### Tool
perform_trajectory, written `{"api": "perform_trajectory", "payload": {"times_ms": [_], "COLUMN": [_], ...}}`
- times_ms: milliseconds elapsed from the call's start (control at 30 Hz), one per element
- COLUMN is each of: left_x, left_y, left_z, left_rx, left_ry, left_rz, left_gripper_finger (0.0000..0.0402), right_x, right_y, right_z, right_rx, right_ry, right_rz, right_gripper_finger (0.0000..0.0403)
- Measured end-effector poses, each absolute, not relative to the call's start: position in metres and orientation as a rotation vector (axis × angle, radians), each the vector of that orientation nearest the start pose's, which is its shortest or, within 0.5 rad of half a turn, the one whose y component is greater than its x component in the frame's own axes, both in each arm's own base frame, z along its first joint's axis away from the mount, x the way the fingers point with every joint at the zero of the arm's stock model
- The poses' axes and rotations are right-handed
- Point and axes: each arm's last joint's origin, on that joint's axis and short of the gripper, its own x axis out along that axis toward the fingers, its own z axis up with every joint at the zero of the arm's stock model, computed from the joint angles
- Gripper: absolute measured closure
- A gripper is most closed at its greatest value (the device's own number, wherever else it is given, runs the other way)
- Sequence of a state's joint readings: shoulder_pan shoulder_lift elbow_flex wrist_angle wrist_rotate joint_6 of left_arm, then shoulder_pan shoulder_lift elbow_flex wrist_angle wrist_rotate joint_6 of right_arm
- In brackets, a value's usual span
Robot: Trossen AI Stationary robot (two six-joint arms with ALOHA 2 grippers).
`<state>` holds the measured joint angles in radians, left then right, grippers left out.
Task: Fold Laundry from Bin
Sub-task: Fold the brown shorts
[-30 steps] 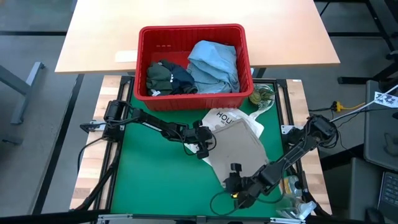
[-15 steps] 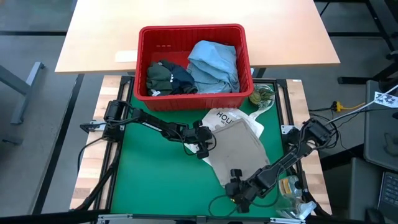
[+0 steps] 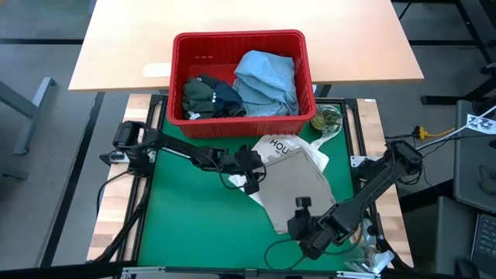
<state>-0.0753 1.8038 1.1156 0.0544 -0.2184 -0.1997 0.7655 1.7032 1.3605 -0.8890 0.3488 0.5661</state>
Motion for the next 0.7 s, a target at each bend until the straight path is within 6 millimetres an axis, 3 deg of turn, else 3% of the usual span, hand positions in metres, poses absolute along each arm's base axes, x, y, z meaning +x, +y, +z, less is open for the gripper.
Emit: {"api": "perform_trajectory", "payload": {"times_ms": [133,233,333,567,700], "left_x": [0.379,0.374,0.368,0.352,0.343], "left_y": [-0.026,-0.027,-0.028,-0.026,-0.025], "left_z": [0.211,0.224,0.235,0.254,0.262], "left_rx": [-0.103,-0.106,-0.106,-0.103,-0.1], "left_ry": [0.574,0.551,0.537,0.554,0.575], "left_rz": [0.185,0.179,0.176,0.178,0.181], "left_gripper_finger": [0.0246,0.0246,0.0246,0.0246,0.0246], "right_x": [0.241,0.236,0.232,0.214,0.207], "right_y": [0.214,0.207,0.203,0.19,0.185], "right_z": [0.261,0.256,0.239,0.169,0.151], "right_rx": [-0.255,-0.276,-0.254,-0.119,-0.035], "right_ry": [1.072,1.084,1.107,1.186,1.213], "right_rz": [-0.064,-0.12,-0.165,-0.178,-0.178], "right_gripper_finger": [0.0233,0.0233,0.0233,0.0233,0.0233]}}
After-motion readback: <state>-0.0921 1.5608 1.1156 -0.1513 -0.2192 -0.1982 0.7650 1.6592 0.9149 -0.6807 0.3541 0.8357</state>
